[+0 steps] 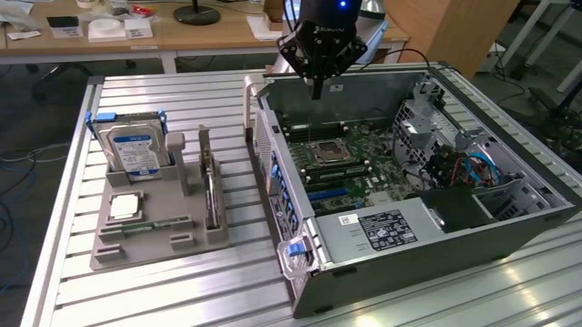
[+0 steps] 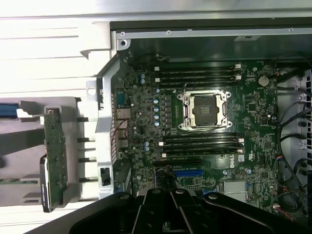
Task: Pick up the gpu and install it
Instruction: 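Reach for the gpu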
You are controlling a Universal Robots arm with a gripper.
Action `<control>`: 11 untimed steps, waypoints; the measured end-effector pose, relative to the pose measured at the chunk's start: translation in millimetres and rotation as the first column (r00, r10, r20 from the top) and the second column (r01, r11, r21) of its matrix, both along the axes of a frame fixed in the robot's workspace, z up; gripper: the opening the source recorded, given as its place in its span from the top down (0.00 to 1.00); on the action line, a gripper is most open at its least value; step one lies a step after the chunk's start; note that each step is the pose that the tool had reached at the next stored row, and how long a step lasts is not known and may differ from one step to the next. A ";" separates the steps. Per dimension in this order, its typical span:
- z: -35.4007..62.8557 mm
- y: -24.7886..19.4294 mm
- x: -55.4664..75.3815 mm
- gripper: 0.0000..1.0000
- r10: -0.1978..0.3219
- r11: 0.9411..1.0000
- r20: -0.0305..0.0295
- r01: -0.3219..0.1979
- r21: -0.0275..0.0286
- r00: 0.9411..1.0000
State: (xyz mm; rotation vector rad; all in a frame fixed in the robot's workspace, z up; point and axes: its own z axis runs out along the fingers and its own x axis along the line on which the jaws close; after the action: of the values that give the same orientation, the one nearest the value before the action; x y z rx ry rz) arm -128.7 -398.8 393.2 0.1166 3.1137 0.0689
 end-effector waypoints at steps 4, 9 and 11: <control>-0.1 0.0 -5.4 0.89 0.000 1.000 0.000 0.000 0.000 1.000; -0.1 0.0 -12.8 0.89 0.000 1.000 0.000 0.000 0.000 1.000; -0.1 0.0 -17.0 0.89 0.000 1.000 0.000 0.000 0.000 1.000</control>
State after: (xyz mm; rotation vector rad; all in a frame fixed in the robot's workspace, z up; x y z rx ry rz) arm -145.7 -398.8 393.1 0.1167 3.1136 0.0690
